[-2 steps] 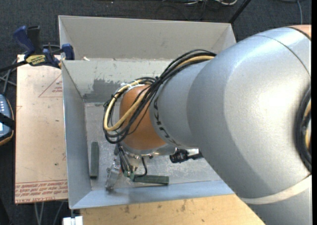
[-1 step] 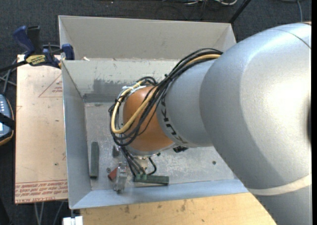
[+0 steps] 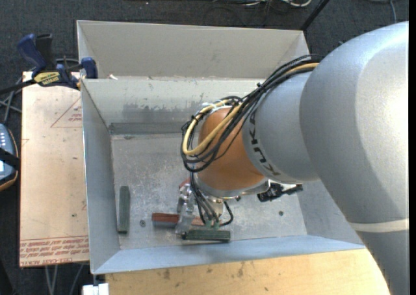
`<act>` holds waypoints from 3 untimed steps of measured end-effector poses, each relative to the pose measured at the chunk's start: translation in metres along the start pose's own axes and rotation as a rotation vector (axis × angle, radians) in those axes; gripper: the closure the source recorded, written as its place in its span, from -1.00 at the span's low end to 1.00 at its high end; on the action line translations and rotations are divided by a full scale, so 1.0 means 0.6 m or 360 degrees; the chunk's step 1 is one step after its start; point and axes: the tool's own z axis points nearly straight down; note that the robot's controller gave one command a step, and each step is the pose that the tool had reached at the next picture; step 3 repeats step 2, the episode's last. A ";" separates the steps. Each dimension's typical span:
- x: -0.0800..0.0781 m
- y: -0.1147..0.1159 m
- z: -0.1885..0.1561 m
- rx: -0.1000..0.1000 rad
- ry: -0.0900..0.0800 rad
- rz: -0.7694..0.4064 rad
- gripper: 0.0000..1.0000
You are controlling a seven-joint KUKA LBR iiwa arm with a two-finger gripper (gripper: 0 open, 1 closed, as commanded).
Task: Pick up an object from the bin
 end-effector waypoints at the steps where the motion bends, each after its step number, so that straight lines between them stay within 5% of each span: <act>1: 0.000 0.000 0.000 -0.0001 0.0000 0.0000 1.00; 2: -0.065 -0.043 -0.314 -0.0007 -0.0020 -0.0008 1.00; 3: -0.065 -0.043 -0.314 -0.0007 -0.0020 -0.0008 1.00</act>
Offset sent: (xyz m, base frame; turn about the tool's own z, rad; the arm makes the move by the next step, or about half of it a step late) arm 0.0311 -0.0331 0.1839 -0.0065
